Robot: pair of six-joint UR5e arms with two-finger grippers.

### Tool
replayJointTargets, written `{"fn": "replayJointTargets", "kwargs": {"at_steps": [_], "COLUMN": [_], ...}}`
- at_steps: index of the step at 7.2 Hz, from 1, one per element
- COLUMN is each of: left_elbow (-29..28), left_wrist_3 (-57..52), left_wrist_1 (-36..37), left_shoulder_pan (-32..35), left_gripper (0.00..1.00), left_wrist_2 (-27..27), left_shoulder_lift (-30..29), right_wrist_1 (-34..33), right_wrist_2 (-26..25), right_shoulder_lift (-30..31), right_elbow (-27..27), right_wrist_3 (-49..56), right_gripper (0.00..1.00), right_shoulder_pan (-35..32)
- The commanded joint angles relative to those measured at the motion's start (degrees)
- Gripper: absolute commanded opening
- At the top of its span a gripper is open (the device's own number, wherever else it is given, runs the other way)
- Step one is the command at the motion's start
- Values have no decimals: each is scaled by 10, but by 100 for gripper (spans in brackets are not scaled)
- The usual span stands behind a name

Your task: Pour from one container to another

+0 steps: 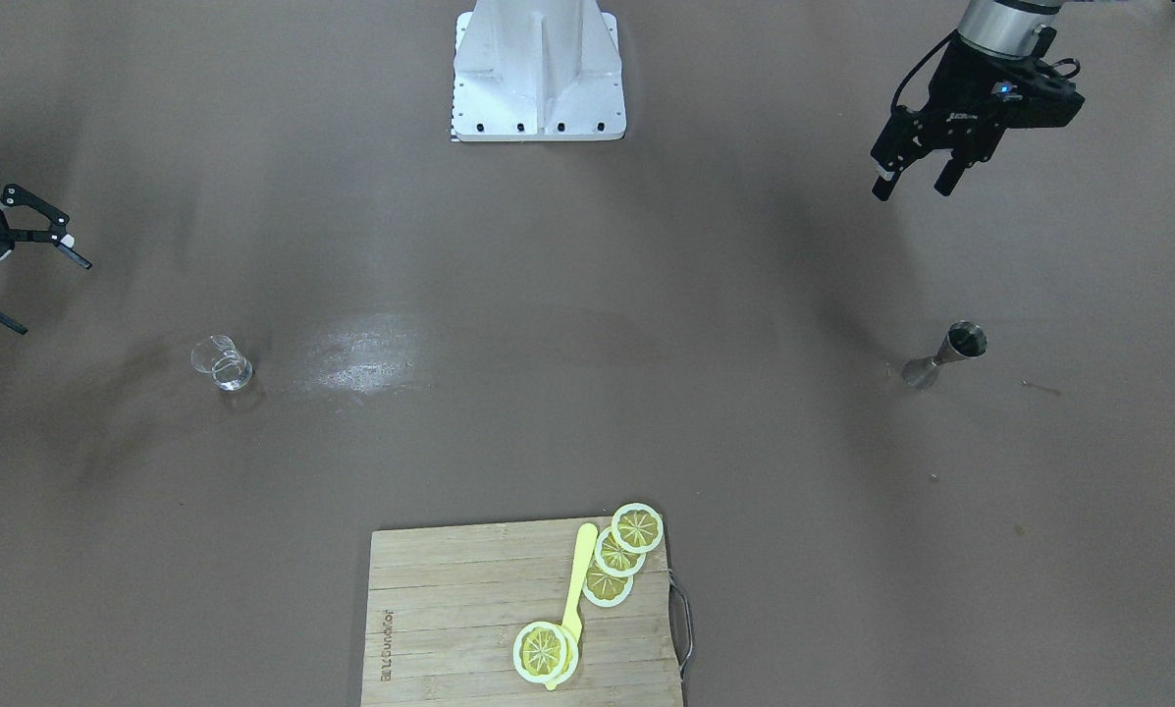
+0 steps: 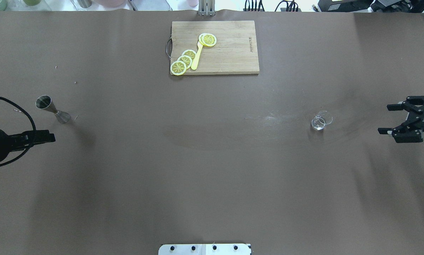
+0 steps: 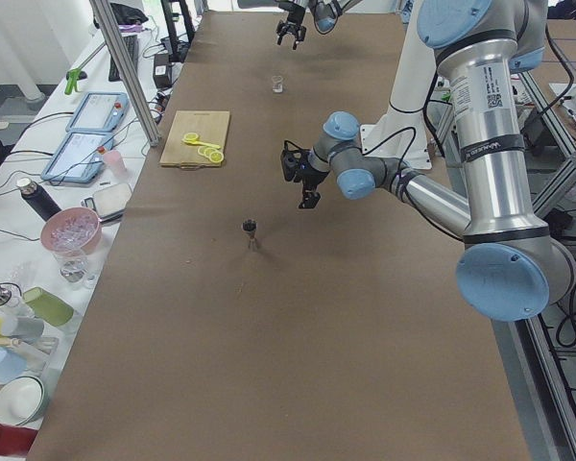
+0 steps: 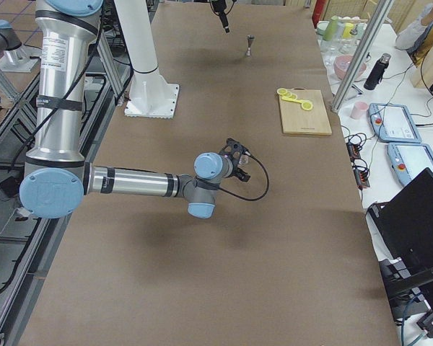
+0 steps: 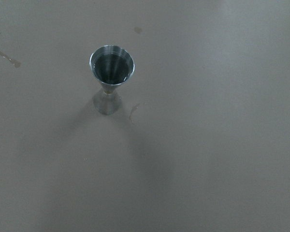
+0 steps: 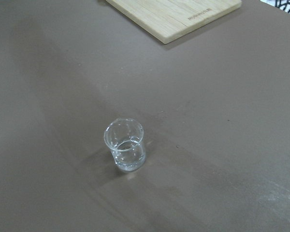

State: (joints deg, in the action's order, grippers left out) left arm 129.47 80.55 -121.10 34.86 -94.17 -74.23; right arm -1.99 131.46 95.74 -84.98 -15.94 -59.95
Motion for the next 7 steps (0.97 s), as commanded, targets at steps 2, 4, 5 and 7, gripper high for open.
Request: {"fn": "replayJointTargets", "kwargs": {"at_steps": [2,4,5,7], "left_elbow": [-20,-49,-59,-90], "left_wrist_3": [36,83,85,86], "left_wrist_1": [-1,-4,-4,-5], "left_shoulder_pan": [-96,-131,-147,-151], "left_gripper": [98,98,98,98], "left_wrist_2": [235,351,388,418], "left_shoulder_lift": [-2,-3,-5,-7], "right_wrist_1": [29,29,29,28], "right_wrist_2": [102,168,191,199], "right_shoulder_lift": [-77,-104,-121,-141], "right_elbow": [89,132,163,182], "right_wrist_3": [111,177,207,205], "right_gripper": [99,99,99,100], "right_shoulder_pan": [2,1,-1,-17]}}
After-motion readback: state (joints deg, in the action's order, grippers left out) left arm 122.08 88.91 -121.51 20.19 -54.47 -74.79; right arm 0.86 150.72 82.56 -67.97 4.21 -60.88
